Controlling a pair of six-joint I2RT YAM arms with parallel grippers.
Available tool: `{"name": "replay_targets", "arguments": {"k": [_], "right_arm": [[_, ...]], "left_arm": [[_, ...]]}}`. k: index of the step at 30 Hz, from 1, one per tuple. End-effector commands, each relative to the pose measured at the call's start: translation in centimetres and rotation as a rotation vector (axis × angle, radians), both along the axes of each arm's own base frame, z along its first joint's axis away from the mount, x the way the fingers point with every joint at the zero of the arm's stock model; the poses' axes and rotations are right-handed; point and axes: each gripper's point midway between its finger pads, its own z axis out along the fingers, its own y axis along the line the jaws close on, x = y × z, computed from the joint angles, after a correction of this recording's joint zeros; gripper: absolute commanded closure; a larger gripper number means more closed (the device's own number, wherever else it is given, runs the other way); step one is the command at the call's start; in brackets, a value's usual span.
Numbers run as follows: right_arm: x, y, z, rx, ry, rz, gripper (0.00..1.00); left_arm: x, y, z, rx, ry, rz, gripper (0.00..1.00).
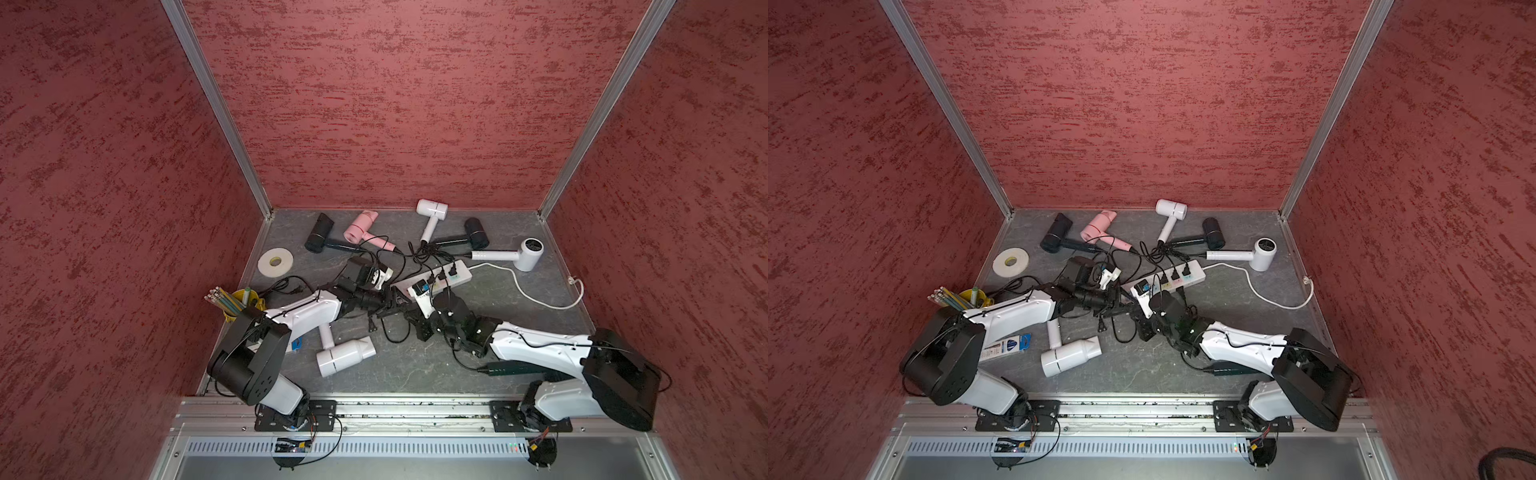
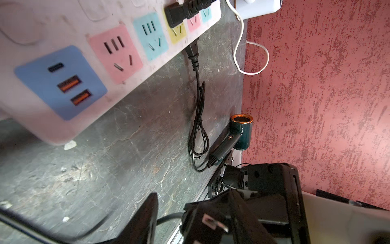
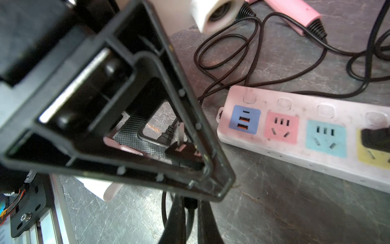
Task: Charge the blow dryers
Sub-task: Pick up the plug from the center of the board.
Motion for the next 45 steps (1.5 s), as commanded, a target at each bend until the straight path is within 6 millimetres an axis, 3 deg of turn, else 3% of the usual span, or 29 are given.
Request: {"name": "replay_targets", "arguments": {"k": [1,6,10,17,22,27,30,38,45], "right_arm": [[-0.1,0.2,-0.5,-0.018,0.012,0.016,1.00],[0.2,0.4,-1.0,-0.028,0.030,-0.001,1.00],[0.4,0.7,-0.9,-0.021,0.035,-0.001,1.00],[0.6,0.8,-0.4,-0.014,0.032,-0.006,1.00],[0.7,0.7,-0.6,-0.015,0.040,-0.023,1.00],[0.7,0.2,-0.7,0.014,0.043,-0.052,0.72],[0.7,0.0,-0.8,0.028,0.044,-0.072,0.68],[0.9,0.0,-1.1,0.049,0.041,-0.090,0.73],[1.1,0.0,-1.2,0.043,0.041,-0.097,0.84]], "left_arm": [[0.1,-0.4,0.1,-0.018,-0.023,-0.012,0.48],[0.1,0.0,-0.5,0.020,-0.028,-0.006,0.58],[-0.1,-0.2,-0.8,0.036,-0.031,-0.014,0.59],[-0.3,-0.3,-1.2,0.054,-0.030,-0.022,0.75],[-0.3,-0.3,-1.0,0.052,-0.036,-0.017,0.76],[-0.3,-0.4,-0.7,0.049,-0.032,-0.008,0.77],[-0.3,-0.4,-0.6,0.047,-0.026,-0.007,0.77],[-0.3,-0.8,0.0,0.017,-0.013,-0.022,0.78],[-0.5,-0.9,0.1,0.001,-0.003,-0.035,0.78]]}}
